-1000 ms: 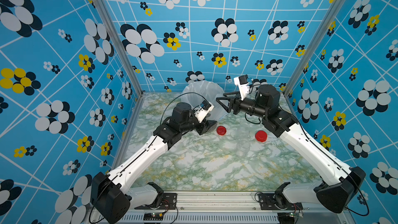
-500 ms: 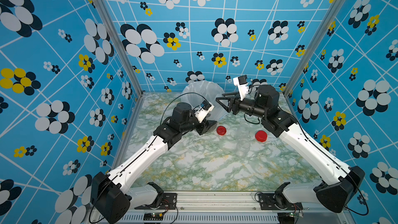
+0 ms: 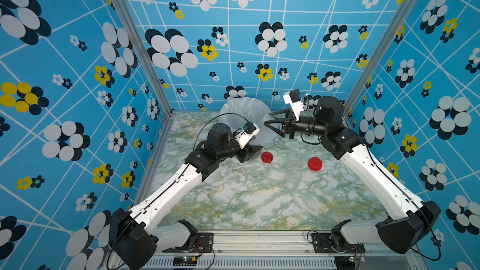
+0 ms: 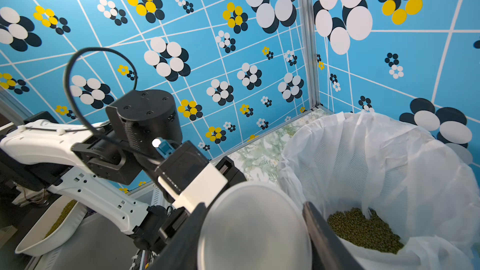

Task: Empty moldy mung beans from jars
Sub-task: Unscrew the lid from the jar.

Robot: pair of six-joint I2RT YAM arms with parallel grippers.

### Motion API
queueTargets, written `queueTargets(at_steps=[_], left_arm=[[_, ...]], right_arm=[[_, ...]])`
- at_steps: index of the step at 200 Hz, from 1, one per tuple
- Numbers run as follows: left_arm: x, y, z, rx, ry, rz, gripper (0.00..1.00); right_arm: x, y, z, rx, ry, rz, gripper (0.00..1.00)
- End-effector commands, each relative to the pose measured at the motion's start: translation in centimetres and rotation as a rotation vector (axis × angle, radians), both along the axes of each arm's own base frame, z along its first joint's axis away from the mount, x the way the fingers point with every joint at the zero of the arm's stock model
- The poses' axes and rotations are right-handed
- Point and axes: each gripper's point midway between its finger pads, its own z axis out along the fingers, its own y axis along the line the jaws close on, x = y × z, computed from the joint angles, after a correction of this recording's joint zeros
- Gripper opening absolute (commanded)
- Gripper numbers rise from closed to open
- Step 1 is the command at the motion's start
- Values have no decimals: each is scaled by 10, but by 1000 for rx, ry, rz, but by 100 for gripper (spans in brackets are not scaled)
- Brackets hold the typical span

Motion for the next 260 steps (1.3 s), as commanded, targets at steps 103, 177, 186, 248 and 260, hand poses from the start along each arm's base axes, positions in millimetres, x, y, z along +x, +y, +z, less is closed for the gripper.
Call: queueTargets(at_steps=[103,177,186,248,260], left_arm=[[2,15,20,-36,-11,25,32],[6,16,16,-38,7,26,32],[6,16,17,-40,5,26,32],[5,20,22,-58,-16,44,32],[4,19,24,-64,-21,44,32]], right_arm=[[-41,-9,-42,-278,-191,417,0],[-30,-16,-51,-398,-252,421,0],[-27,-16,-52,-408,-243,413,0],[6,-11,-28,-300,-149,182,46],[14,-12,-19,-251,-127,93,53]])
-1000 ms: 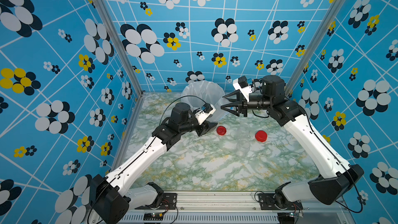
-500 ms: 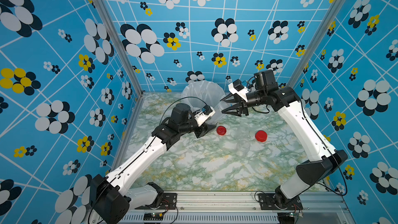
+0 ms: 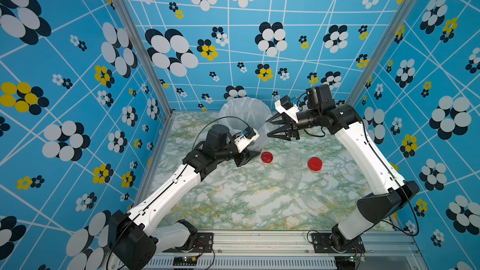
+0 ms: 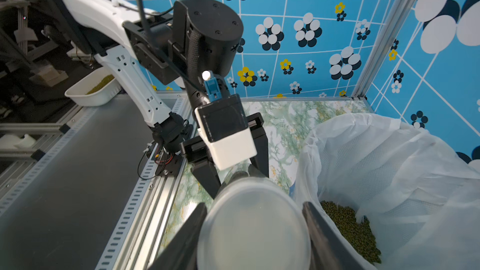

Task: Empty moldy mung beans from jars
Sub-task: Unscrew the lid from the jar.

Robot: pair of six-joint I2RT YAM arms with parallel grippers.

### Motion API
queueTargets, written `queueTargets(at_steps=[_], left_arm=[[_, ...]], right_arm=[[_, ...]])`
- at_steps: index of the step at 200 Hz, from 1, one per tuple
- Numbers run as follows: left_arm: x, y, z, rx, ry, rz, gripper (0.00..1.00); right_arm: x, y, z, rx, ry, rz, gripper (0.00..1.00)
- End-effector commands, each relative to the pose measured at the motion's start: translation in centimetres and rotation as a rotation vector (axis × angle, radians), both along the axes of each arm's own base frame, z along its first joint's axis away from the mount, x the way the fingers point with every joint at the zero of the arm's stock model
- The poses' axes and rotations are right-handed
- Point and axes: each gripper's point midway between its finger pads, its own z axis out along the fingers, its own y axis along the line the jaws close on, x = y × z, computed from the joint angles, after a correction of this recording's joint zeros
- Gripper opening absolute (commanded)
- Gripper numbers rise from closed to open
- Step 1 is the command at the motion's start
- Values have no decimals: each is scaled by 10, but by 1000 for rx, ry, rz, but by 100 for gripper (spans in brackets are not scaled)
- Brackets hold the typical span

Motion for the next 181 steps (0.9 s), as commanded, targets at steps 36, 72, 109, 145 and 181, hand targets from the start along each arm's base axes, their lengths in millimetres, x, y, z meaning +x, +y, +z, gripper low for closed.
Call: queueTargets(at_steps=[36,72,109,145,181], left_arm=[[20,10,47,-148,-70,117,32],[21,7,48,-150,-82,122,32],[18,1,41,-101,-105,153,32],[14,-4,40,-64,-132,176,32],[21,-7,31,-43,-117,195,32]], right_arm=[[63,-28,16,107,111,-614,76],[74,-50,14,234,167,-823,76],[66,-64,23,393,216,-884,81],[53,-69,45,587,299,-854,85],[39,-72,48,647,313,-818,85]])
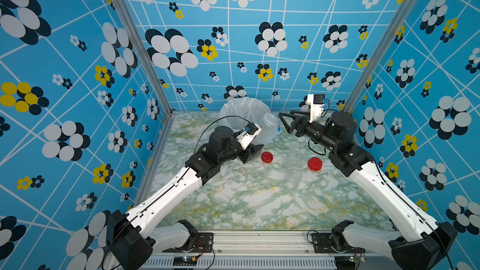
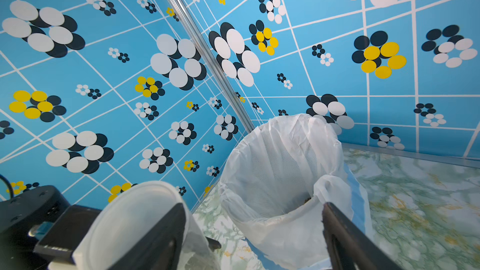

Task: Empty moldy mung beans from jars
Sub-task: Unscrew the lid from the jar.

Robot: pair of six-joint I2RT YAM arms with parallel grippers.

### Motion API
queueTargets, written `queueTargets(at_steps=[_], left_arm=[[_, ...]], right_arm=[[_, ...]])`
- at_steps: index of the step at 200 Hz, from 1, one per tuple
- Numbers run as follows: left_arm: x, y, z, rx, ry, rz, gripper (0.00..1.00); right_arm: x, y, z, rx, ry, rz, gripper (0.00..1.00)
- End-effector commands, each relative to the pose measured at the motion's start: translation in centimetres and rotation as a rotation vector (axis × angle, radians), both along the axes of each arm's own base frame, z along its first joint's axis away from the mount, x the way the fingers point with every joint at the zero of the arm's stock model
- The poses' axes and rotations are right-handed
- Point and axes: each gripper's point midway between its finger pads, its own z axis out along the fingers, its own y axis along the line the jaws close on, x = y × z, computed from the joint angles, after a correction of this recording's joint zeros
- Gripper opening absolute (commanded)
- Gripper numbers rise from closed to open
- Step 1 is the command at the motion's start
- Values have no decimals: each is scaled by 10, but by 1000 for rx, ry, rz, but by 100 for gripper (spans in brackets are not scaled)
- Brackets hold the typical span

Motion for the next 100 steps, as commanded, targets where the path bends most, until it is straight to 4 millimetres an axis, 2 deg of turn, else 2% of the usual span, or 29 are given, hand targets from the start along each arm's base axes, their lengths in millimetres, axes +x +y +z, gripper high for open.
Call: queueTargets(at_steps=[1,28,61,100], left_arm=[[7,2,4,9,-24,36,32],[10,-3,1,10,-12,29,32],[11,-5,0,17,-10,26,32],[11,-7,1,19,-13,25,32]], right_arm=[[-11,-3,25,124,-56,17,85],[-20,12,28,146,-50,118,87],[-25,33,26,147,-32,233,85],[-30,58,14,89,16,306,83]])
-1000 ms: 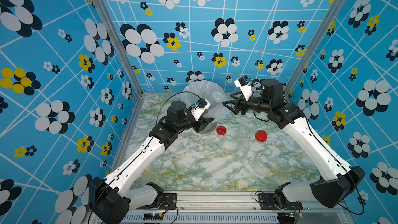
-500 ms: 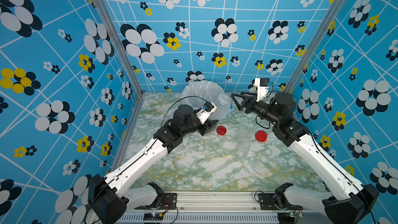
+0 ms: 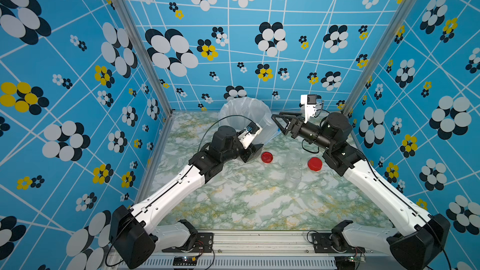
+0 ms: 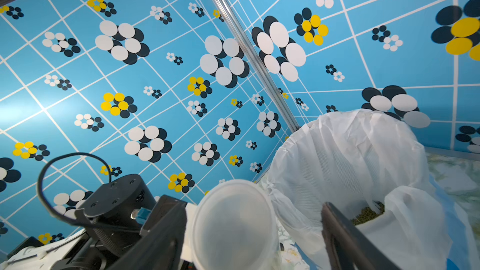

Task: Empty moldy mung beans from jars
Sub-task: Unscrew the lid from the jar.

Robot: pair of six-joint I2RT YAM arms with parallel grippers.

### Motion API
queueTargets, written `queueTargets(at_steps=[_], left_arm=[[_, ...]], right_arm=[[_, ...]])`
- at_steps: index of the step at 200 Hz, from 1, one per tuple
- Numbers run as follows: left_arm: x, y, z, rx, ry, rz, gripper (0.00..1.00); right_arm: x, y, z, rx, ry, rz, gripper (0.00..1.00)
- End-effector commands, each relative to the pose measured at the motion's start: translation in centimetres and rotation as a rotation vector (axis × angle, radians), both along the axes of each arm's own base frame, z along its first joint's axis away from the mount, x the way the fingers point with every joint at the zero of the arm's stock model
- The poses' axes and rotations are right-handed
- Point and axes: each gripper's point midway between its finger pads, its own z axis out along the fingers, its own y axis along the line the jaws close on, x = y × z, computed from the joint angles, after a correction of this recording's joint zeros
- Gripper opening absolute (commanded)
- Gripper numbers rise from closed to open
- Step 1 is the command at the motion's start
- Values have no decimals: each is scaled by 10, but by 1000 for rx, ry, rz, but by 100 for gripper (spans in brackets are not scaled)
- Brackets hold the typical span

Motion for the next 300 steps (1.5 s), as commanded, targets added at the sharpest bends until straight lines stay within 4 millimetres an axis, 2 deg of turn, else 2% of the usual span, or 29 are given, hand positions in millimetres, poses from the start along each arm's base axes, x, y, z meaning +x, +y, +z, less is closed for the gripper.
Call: queueTargets(at_steps=[1,46,65,81,113,147,161,183,204,221,230,244,265,300], left_arm=[[2,-4,15,-11,-32,-2,32],[2,-8,11,3,-22,-12,32],[1,-9,10,8,-26,-13,32],[0,-7,11,8,-31,-8,32],[0,-6,12,11,-40,-6,32],[6,5,7,8,-26,-9,32],[12,14,6,-21,-14,-11,32],[28,32,2,-65,27,26,32],[33,38,0,-48,24,42,32],[33,41,7,-81,33,29,32],[32,43,12,-111,45,6,32],[31,44,19,-162,83,-54,32],[30,42,22,-179,120,-121,32],[19,32,17,-136,243,-265,34]], right_arm=[[-15,14,11,-9,-22,81,83],[-21,23,12,-45,-29,99,75],[-18,24,10,-52,-25,90,62],[-17,26,8,-66,-17,96,43],[-20,30,2,-106,-27,129,27],[-36,26,7,-198,-142,169,18],[-43,23,11,-214,-191,202,0],[-47,18,17,-198,-214,264,0],[-55,18,19,-209,-254,326,0],[-72,19,17,-238,-318,410,0],[-89,21,13,-256,-369,503,0],[-106,20,4,-295,-418,602,0],[-113,21,-8,-343,-425,671,0],[-121,17,-9,-394,-459,705,0]])
